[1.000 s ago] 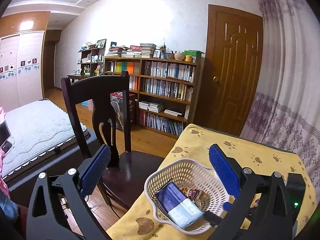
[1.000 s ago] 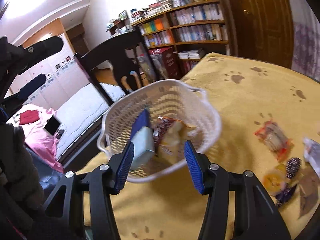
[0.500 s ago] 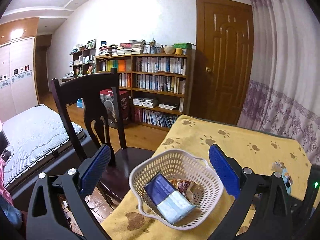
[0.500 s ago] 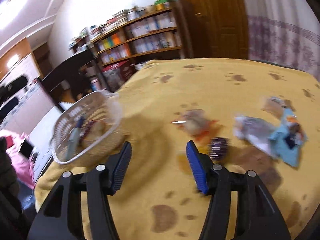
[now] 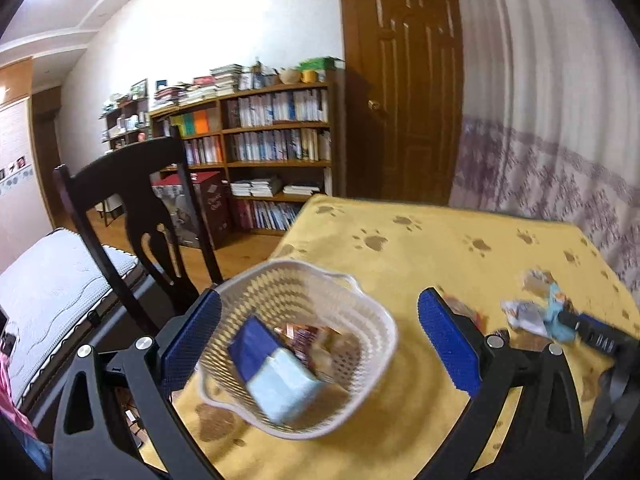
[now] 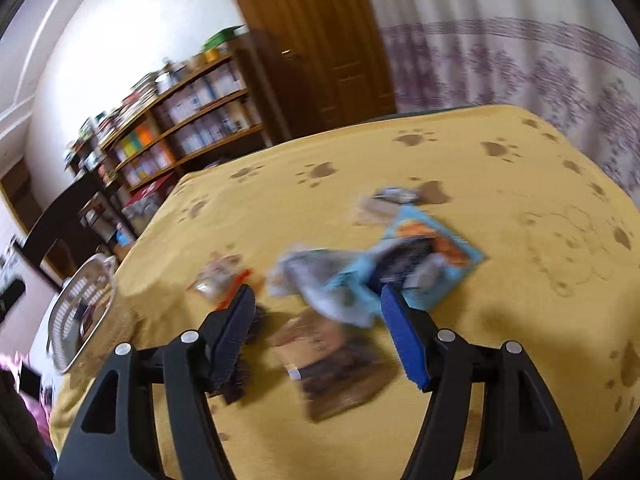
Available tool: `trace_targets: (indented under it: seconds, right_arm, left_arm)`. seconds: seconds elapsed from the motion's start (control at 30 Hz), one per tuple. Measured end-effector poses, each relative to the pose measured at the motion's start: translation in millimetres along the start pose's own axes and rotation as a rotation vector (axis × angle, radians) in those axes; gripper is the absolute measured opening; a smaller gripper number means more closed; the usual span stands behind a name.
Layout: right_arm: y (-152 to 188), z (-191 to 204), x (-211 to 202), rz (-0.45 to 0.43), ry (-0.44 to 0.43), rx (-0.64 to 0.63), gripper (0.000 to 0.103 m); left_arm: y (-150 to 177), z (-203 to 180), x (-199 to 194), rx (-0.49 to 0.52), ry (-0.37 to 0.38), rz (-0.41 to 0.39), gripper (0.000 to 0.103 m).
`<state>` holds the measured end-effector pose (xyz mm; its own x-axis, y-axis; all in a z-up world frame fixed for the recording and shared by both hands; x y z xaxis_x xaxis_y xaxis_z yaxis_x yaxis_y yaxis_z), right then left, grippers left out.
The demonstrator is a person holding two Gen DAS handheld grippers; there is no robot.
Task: Organize snacks
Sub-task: 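Move the left gripper back to the table and close on the orange jelly cup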
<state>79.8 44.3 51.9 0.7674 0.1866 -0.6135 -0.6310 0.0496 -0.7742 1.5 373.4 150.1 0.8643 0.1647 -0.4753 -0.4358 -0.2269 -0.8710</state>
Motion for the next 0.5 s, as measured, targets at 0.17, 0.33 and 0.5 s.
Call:
trace_targets:
  seconds: [0.17,0.33,0.5]
  right_arm:
    - [1,-37,0,-0.009,0.051,0.086,0.067]
    - [6,-51,5,-0.007,0.078,0.112,0.068]
    - [11,-57,11,0.006,0.073,0.133,0.068]
  left_arm:
    - [23,-31,14,0.07,0.043,0.05,0.1]
    - [49,-60,30,0.118,0.107,0.128,0.1]
    - [72,-83,42,0.164,0.156,0.168,0.098]
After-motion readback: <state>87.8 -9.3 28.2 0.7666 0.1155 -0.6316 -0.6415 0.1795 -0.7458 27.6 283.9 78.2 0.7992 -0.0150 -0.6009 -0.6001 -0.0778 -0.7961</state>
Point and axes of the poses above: each gripper's, at about its wrist camera, not at the fingertips, and x roughly the way its jaws point, z to its left, y to its underside, the point moved 2 cm from there along x, roughly the way its jaws point, and after that the axes turned 13 degrees about -x, right-handed, at the moved point
